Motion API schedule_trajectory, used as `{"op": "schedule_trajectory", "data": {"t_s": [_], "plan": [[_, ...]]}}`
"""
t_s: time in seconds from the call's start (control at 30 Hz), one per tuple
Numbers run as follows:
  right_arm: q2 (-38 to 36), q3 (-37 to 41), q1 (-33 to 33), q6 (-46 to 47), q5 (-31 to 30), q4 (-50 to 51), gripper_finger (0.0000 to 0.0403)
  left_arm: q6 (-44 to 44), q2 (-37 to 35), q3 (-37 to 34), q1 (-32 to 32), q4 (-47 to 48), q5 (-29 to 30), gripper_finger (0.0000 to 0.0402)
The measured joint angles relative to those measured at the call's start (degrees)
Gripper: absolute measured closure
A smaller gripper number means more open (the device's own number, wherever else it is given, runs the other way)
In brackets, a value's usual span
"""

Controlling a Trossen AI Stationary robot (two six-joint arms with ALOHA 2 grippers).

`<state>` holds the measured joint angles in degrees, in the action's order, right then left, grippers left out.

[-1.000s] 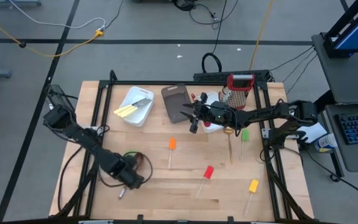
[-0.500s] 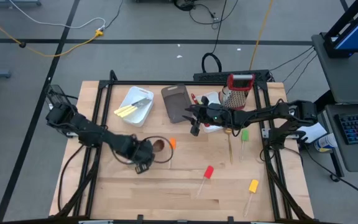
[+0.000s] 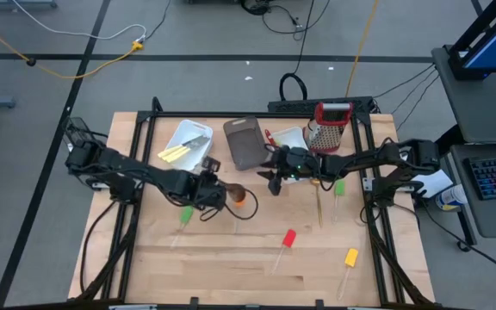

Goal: Pick & Place Kitchen Items
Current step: Put the wooden spoon into the right white bin

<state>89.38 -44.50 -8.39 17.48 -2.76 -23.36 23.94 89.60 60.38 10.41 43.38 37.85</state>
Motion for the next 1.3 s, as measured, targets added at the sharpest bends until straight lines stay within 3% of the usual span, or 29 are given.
{"op": "schedule_trajectory", "data": {"t_s": [0.23,0.43,0.6,0.9,1.3], "plan": [[0.0,2.4,-1.8,6.3,-3.2,-7.4,0.0252,33.5,0.0,0.0,-2.1,-17.3,1.8,0.0381],[0.0,2.6,-3.6,8.8,5.5,-12.3,0.0252,51.9,0.0,0.0,-4.7,-27.6,0.5,0.0381],[0.0,2.6,-3.6,12.7,7.6,-15.9,0.0252,67.9,0.0,0.0,-6.5,-28.6,-3.7,0.038],[0.0,2.6,-3.1,13.5,7.1,-19.3,0.0252,79.0,0.2,0.0,-7.9,-38.0,-5.1,0.038],[2.8,1.8,0.0,14.3,5.6,-25.6,0.0252,82.3,0.3,0.0,-8.2,-39.6,-6.3,0.038]]}}
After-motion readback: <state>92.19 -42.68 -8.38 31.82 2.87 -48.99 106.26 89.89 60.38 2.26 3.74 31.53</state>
